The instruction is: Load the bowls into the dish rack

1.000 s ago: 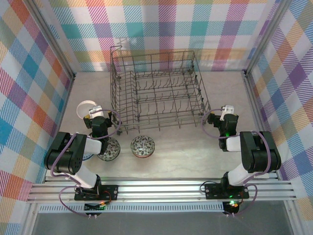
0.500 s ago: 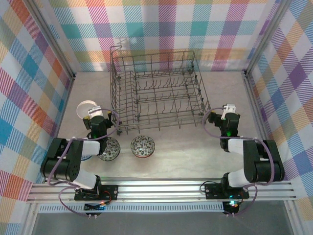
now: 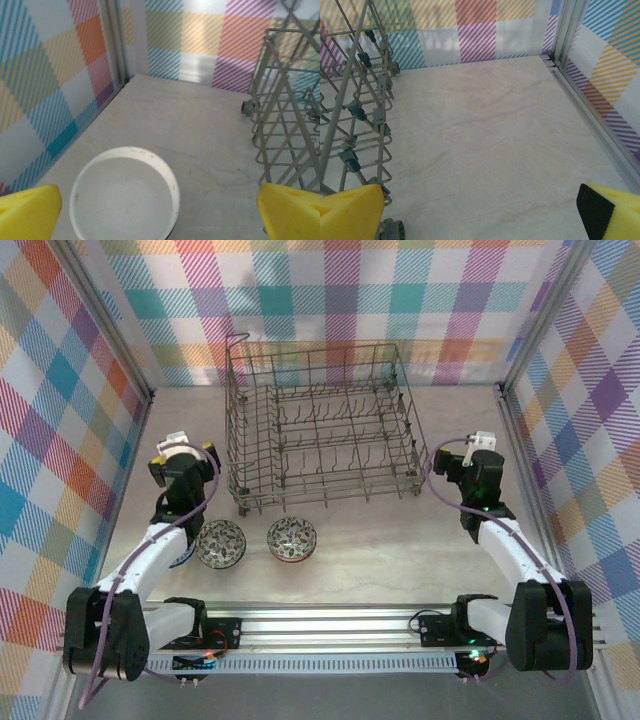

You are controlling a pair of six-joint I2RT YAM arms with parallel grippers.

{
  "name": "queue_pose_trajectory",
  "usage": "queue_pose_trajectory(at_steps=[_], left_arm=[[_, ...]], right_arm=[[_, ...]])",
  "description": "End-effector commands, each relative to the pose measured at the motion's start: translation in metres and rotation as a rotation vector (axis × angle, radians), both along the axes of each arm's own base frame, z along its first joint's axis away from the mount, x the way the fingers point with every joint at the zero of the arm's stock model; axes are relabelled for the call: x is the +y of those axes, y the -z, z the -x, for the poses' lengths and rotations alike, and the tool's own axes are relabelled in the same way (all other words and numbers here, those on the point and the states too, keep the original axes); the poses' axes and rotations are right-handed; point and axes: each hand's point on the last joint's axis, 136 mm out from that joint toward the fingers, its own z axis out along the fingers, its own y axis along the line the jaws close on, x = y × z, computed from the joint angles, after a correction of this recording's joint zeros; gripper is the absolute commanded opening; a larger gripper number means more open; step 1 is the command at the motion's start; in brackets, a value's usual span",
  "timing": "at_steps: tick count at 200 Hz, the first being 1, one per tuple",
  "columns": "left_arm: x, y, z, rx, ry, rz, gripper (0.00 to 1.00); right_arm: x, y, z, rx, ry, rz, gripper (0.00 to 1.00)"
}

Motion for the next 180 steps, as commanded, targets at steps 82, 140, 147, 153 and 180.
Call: queue_pose_trajectory(at_steps=[82,140,147,153,180], left_arm=[[-0.052,-0.060,0.005,0.336,0.203,0.311,1.00],[-0.094,-0.029,-0.015,0.513,0.374,0.418,1.00],[-0.097,-0.026,-0.016,0.527,0.390,0.417,1.00],[-0.101,-0.026,-0.017,0.534,0.404,0.415,1.00],[-0.114,-0.022,-0.018,0.562,0.446,0.407,1.00]], right_arm=[[0.063,-0.027,-0.002,0.302,-0.300,-0.195,0.99],[0.058,-0.009,-0.025,0.462,-0.232,-0.186,0.99],[0.055,-0.007,-0.029,0.463,-0.211,-0.181,0.99],[0.052,-0.005,-0.032,0.467,-0.192,-0.175,0.99],[0.049,0.002,-0.043,0.508,-0.163,-0.171,0.99]])
